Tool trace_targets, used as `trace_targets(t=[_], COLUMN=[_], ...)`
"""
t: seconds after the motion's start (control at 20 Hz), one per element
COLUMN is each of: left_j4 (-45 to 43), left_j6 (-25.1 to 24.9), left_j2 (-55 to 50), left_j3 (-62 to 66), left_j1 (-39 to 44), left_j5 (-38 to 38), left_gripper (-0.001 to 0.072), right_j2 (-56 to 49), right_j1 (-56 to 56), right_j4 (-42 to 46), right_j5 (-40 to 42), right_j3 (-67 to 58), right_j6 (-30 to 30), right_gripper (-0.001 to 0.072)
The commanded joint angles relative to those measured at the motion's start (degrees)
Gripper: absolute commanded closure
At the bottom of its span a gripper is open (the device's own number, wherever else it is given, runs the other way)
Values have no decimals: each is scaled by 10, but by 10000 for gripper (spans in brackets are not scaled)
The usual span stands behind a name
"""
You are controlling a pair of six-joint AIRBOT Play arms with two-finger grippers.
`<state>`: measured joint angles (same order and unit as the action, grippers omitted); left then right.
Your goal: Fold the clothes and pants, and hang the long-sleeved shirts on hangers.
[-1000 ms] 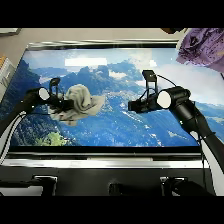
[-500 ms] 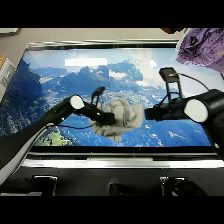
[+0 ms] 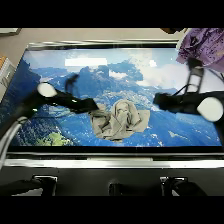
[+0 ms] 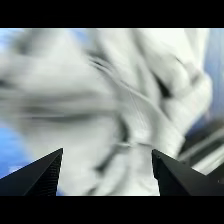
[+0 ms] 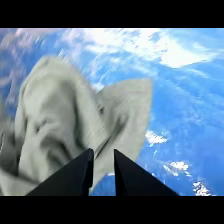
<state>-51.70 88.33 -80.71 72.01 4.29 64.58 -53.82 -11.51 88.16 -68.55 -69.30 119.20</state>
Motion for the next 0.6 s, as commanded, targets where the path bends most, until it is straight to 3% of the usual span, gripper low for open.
trace_targets(t=[0.0,0.05,0.1,0.2,0.3,0.55], left_j4=[-12,-12,-13,-13,-13,-13], left_j6=[-14,-14,-14,-14,-26,-31], left_j2=[31,30,29,25,24,24], left_j3=[0,0,0,0,0,0], left_j1=[-108,-125,-136,-145,-144,-143], left_j5=[31,30,29,29,29,29], left_gripper=[78,78,78,78,78,78], right_j2=[-51,-79,-110,-172,-236,-346], right_j1=[194,245,285,320,313,247], right_j4=[-145,-210,-284,-401,-457,-488], right_j5=[28,25,21,21,20,61], right_j3=[10,24,45,91,120,125], right_j6=[-88,-164,-246,-346,-409,-476], right_gripper=[458,381,366,322,234,237])
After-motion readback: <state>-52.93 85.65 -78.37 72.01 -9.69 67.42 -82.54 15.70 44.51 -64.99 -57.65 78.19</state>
